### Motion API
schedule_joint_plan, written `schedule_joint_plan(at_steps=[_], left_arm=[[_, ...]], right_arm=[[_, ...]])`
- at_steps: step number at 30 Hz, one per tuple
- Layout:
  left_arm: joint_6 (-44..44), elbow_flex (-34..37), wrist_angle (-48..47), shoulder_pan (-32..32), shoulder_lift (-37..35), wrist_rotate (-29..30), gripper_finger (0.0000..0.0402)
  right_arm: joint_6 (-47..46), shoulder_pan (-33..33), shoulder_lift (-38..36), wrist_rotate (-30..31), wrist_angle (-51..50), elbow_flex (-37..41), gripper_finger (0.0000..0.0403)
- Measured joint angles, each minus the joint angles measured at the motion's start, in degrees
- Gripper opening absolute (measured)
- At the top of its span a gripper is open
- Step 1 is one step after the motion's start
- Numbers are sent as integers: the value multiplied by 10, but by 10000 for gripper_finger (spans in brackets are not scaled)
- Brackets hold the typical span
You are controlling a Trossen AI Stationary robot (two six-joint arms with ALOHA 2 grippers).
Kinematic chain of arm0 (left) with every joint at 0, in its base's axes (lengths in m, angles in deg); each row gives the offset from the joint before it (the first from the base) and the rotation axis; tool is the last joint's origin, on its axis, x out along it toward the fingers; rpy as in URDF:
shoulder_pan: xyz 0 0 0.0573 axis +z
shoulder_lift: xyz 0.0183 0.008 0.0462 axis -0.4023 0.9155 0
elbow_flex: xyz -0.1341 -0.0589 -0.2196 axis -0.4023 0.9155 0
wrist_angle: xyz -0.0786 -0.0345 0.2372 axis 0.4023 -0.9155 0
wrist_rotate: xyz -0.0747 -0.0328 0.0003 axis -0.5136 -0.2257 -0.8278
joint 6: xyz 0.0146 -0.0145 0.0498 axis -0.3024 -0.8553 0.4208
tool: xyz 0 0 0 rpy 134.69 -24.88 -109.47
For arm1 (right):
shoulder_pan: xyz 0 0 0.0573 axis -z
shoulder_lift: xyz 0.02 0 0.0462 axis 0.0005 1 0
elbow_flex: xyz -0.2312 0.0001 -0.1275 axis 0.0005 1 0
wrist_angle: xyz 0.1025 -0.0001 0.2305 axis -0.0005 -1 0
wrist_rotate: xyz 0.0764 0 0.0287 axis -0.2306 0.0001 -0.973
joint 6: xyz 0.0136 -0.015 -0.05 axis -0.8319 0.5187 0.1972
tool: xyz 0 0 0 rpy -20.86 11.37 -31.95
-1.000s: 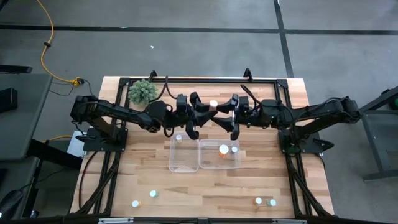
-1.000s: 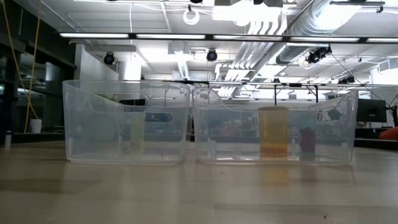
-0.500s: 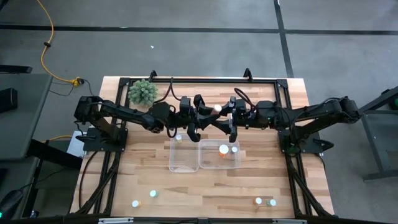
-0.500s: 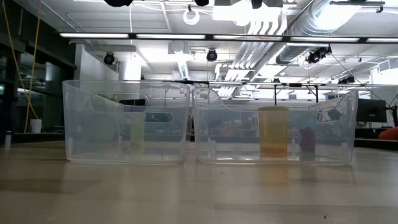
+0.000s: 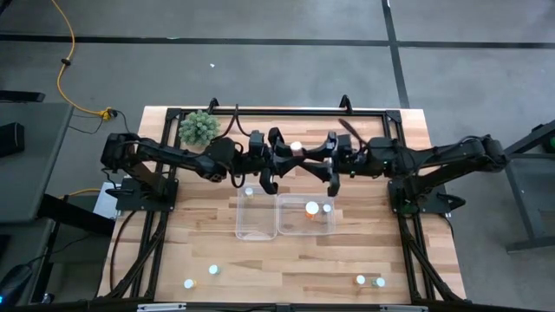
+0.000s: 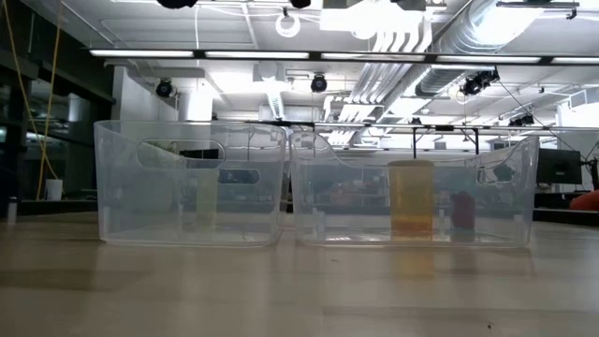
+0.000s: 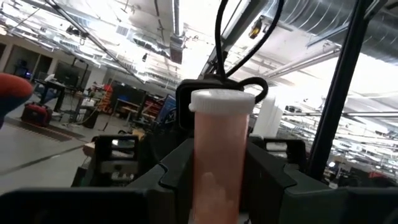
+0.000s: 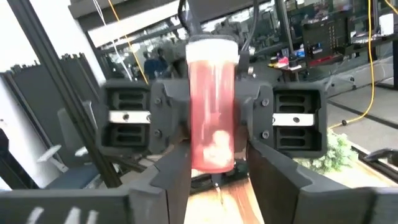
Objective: Pick and place medicine bottles into bin by pill shape (circle, oval)
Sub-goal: Put the red pill bottle into the left transparent bin
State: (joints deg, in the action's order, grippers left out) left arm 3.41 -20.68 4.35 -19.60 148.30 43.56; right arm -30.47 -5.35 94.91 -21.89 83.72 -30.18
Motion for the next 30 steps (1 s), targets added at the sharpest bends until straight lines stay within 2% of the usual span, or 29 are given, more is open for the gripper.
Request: schedule_joint_plan(at_steps=[14, 24, 30], left_arm=[[-1, 1, -14, 8, -3, -7, 101], [-1, 1, -24, 9, -3, -2, 102], [-1, 1, -37, 9, -3, -2, 102]], right_arm=[[-11, 1, -10, -29, -44, -2, 148], [-29, 6, -9, -55, -69, -2, 249], [-29, 7, 14, -60, -64, -2, 266]])
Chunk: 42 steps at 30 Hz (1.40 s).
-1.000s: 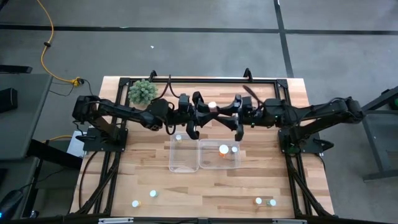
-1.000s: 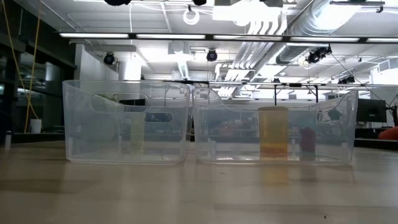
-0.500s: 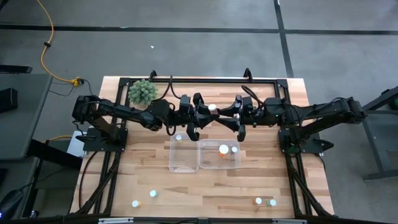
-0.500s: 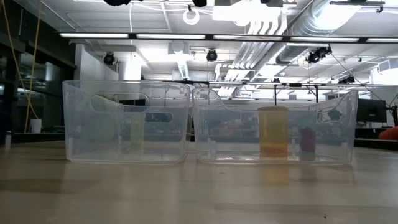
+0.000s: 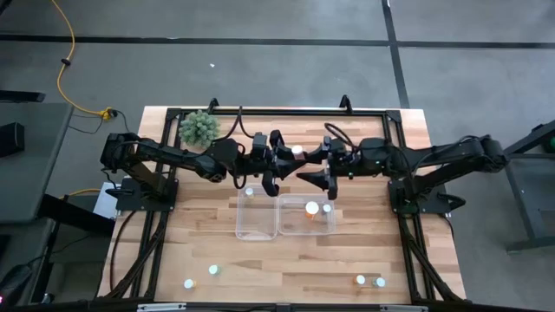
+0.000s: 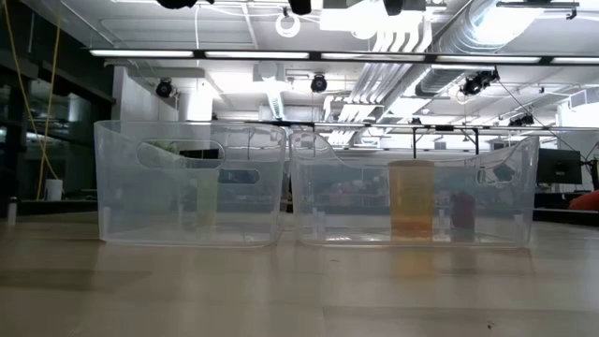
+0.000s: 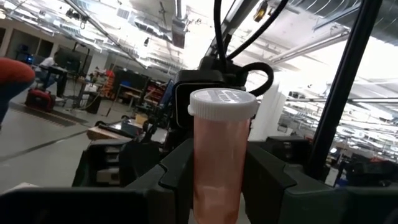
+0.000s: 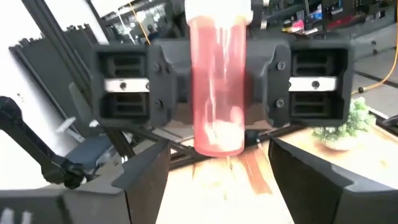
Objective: Pick and place medicine bottles into bin by pill shape (circle, oval)
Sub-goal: Put the red pill bottle into the left transparent bin
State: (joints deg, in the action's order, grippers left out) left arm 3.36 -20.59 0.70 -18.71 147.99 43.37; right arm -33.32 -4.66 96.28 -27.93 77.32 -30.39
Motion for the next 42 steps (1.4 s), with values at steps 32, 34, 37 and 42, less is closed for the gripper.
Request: schedule_joint_plan(at_steps=[32, 34, 37, 42], left_arm=[[0, -1, -44, 0, -2, -72, 101], [0, -1, -44, 0, -2, -70, 101], [-2, -1, -44, 1, -2, -67, 101], [0, -1, -44, 1, -2, -64, 101]], right_arm=[[29, -14, 23, -5, -114, -73, 172], [29, -14, 23, -5, -114, -73, 167], [28, -14, 23, -3, -116, -73, 157], [14, -14, 22, -4, -120, -73, 145]])
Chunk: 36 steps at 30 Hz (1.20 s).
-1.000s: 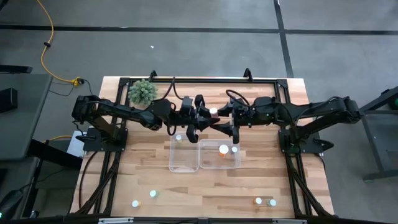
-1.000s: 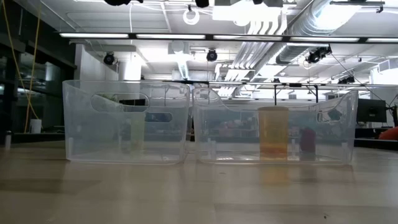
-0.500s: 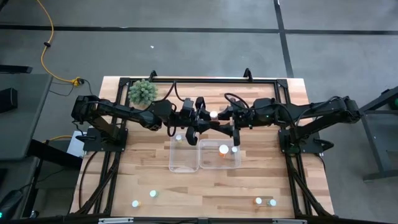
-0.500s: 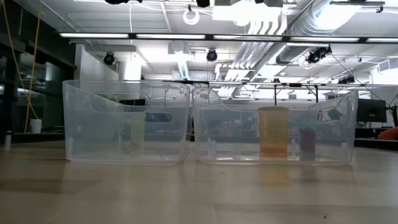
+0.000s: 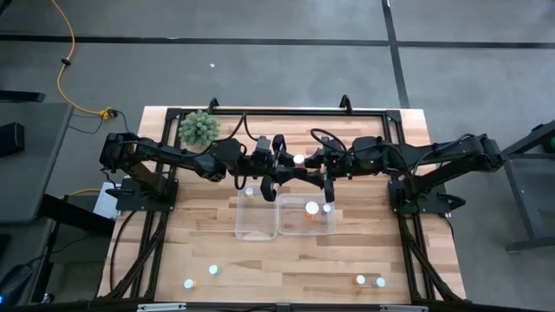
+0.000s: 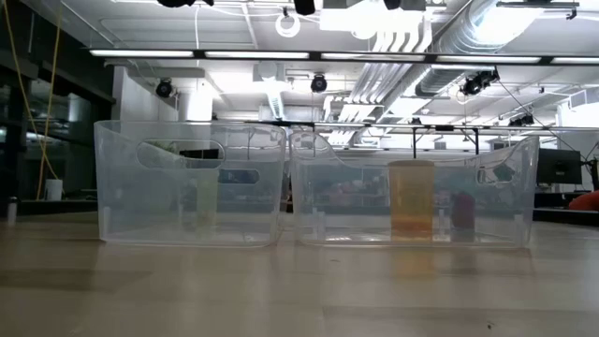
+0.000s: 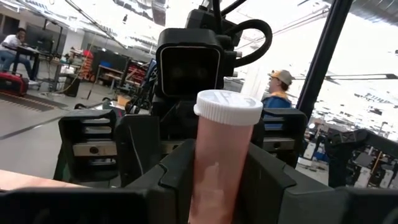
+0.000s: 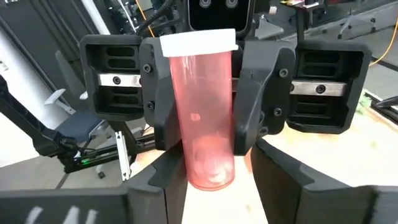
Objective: Pick and place medicine bottles into bin by pill shape (circle, oval)
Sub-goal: Put the red pill bottle into the left transparent bin
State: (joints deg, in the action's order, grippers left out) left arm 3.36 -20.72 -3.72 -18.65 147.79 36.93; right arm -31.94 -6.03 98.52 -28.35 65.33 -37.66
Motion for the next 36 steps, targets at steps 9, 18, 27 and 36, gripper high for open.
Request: schedule_joint_plan(at_steps=[9, 18, 27, 36], left_arm=[[1, 0, 0, 0, 1, -2, 102], [0, 0, 0, 0, 1, 0, 102], [0, 0, 0, 0, 1, 0, 102], [0, 0, 0, 0, 1, -7, 122]], right_arm=[[0, -1, 0, -8, -4, -1, 139], [3, -1, 0, -1, -3, -1, 128], [2, 0, 0, 0, -3, -1, 129], [4, 0, 0, 1, -4, -1, 129]])
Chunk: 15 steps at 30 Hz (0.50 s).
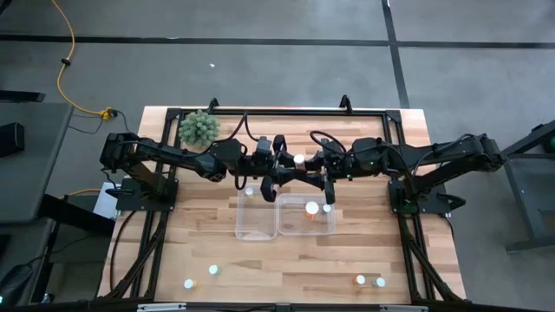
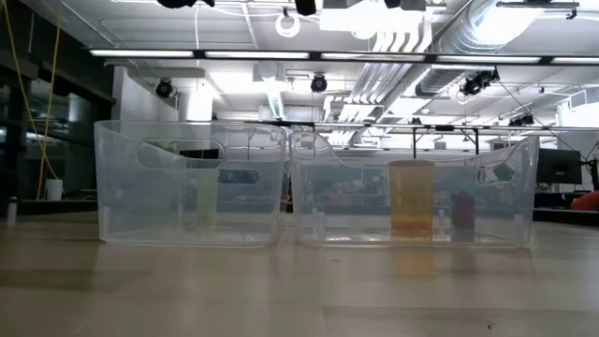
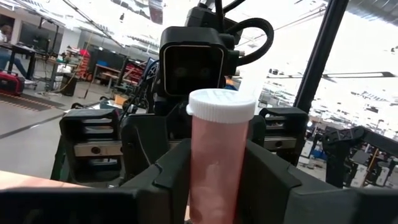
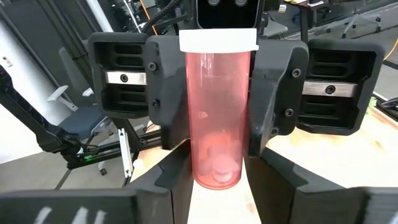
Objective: Pick and place medicine bottles into bin by pill shape (circle, oval)
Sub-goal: Put the red pill bottle into the left transparent bin
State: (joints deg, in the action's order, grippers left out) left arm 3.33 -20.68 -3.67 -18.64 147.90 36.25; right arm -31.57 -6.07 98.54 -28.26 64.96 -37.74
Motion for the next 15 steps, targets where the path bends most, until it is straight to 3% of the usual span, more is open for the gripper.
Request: schedule_joint_plan(at_steps=[15], left_arm=[[0, 0, -9, 4, -1, -34, 216]], right_arm=[[0, 0, 0, 0, -4, 0, 129]])
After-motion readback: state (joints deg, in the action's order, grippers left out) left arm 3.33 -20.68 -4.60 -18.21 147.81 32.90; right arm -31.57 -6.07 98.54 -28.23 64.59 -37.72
